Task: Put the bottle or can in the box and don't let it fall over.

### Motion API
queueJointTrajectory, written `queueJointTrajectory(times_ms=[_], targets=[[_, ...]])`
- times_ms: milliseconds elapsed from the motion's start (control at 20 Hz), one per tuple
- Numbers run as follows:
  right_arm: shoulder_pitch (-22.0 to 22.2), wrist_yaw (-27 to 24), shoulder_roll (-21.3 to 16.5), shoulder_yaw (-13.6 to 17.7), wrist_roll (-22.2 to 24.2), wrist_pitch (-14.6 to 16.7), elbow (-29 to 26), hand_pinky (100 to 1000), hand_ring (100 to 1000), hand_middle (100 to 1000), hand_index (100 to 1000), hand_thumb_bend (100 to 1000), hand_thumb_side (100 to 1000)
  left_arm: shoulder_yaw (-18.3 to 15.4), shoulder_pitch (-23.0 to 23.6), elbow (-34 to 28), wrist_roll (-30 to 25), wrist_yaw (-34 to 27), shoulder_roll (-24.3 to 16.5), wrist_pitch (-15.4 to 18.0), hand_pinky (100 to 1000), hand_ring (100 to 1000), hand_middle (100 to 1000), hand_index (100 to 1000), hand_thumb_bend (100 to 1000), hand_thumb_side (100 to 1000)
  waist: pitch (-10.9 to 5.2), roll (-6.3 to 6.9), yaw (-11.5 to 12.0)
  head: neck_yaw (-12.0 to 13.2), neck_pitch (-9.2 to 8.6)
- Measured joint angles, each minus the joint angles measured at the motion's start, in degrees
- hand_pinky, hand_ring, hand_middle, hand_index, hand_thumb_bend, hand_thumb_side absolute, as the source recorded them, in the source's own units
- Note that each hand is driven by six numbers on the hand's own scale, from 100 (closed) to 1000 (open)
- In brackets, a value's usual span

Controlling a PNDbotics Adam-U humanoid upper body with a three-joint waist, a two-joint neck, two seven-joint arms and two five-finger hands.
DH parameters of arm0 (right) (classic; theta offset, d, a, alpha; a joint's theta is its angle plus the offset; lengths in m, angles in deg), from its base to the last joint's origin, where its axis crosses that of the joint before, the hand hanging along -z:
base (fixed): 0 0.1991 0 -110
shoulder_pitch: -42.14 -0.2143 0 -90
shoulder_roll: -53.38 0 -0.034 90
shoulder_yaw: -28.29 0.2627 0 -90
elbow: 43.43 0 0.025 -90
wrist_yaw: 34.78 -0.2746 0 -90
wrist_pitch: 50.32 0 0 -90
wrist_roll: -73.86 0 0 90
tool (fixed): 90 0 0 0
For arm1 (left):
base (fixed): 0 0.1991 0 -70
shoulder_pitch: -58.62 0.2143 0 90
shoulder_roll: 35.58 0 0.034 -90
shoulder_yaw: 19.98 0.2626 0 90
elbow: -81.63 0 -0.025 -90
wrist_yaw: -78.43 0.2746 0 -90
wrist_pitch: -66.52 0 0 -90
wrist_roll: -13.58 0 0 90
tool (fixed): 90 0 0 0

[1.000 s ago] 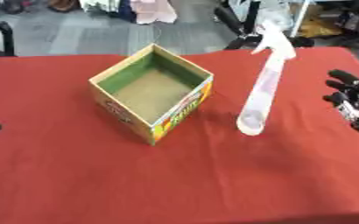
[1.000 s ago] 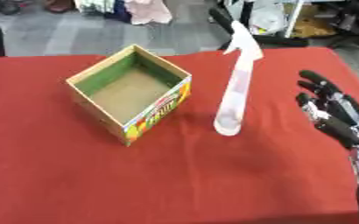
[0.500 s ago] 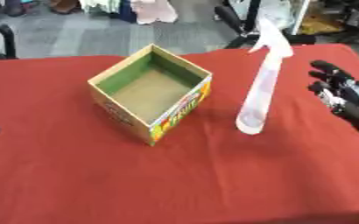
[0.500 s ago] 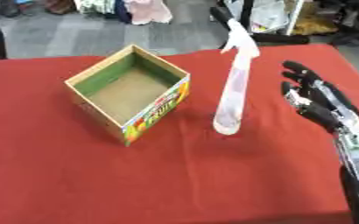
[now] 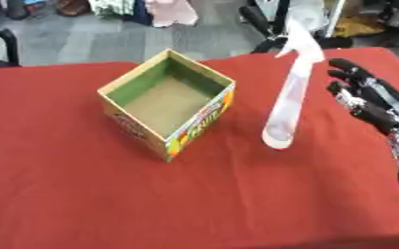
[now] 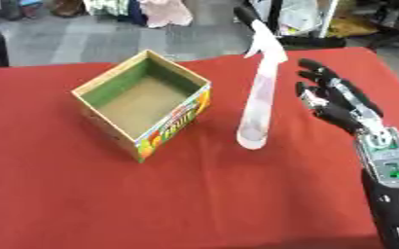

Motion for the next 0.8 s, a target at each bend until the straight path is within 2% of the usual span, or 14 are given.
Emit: queueJointTrajectory(times_ms=[800], targets=[[-4.4, 0.5, 0.1, -1.5, 0.9, 1.2, 3.3, 882, 1000, 1000, 1000, 100, 512, 0.6, -0.2, 0.0, -0.5, -0.3, 0.0, -0.2, 763, 1000, 1000, 1000, 292, 1000, 0.0, -0.1, 1.5, -1.3, -0.03]])
